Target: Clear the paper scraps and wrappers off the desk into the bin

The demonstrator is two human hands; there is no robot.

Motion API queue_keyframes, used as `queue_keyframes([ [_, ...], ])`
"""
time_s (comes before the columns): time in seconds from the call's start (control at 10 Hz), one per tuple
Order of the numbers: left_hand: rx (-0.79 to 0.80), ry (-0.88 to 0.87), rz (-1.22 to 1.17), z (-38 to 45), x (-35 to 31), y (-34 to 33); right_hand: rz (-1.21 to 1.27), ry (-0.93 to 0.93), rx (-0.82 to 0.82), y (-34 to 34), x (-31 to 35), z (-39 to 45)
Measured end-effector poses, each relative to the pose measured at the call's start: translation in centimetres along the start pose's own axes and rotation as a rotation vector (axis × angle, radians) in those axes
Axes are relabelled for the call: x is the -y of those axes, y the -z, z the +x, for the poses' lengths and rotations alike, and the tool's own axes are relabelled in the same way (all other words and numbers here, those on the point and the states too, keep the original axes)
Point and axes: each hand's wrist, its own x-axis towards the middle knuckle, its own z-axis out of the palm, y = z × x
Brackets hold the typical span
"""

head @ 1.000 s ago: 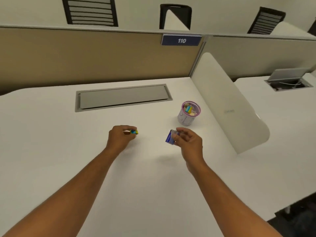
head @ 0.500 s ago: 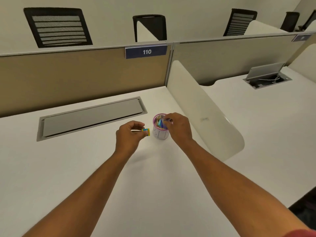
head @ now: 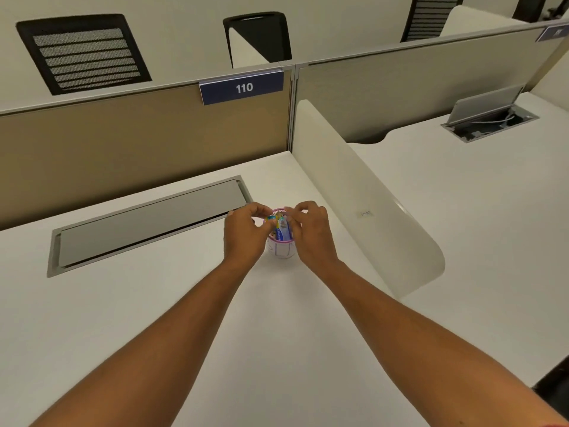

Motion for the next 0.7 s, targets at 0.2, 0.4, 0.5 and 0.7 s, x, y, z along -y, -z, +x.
queue_keyframes([
  [0.2,0.04,-0.023,0.228,1.1,0.2,-2.0,0.16,-0.131,-0.081,1.1,-0.3,-1.1],
  [0.4,0.017,-0.105,0.516,1.0,1.4,-2.4,0.182,-0.149,-0.11,1.2,-0.3,-2.3],
  [0.5,0.058,-0.097,0.501,0.9,1.4,-2.1,0.179,-0.139,-0.087,1.5,0.1,-2.4],
  [0.7,0.034,-0.23,0.379,0.4,0.7,0.6,0.223,-0.104,-0.149,2.8,2.1,-1.7],
])
